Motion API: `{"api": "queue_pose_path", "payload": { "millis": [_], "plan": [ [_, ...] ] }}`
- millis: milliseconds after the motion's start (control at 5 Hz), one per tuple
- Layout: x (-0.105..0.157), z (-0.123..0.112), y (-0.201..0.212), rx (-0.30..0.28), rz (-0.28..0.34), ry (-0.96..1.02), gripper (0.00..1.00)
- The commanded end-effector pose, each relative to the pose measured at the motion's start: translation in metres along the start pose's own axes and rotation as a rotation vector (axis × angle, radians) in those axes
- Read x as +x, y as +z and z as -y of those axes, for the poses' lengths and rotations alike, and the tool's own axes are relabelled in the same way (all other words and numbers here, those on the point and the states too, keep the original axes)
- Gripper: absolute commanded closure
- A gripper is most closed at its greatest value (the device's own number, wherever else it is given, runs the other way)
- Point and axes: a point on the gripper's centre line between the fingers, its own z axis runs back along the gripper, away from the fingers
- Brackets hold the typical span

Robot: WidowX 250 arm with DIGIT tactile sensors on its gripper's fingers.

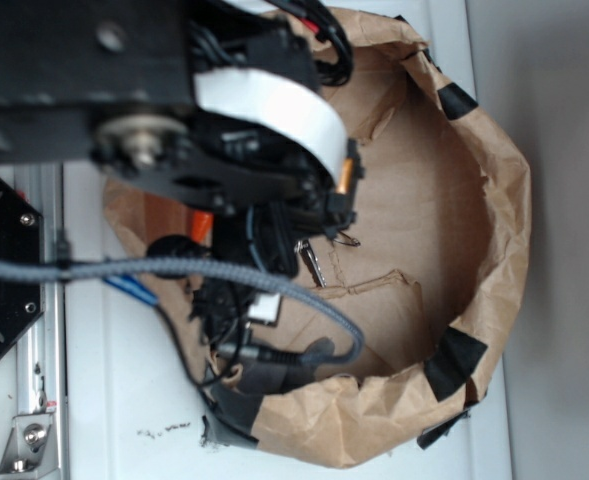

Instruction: Grab the silver keys.

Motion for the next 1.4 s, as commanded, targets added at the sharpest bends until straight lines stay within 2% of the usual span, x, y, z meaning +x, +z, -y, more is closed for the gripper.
{"api": "queue_pose_path", "payload": {
  "millis": [0, 600, 800, 1000, 1200],
  "plan": [
    [0.005, -0.001, 0.008, 0.011, 0.032, 0.008, 0.0],
    [0.005, -0.001, 0.008, 0.011, 0.032, 0.008, 0.0],
    [0.021, -0.001, -0.038, 0.056, -0.019, -0.032, 0.0],
    [0.024, 0.0, -0.067, 0.04, -0.08, -0.096, 0.0],
    [0.017, 0.0, -0.083, -0.032, -0.171, -0.175, 0.0]
  ]
}}
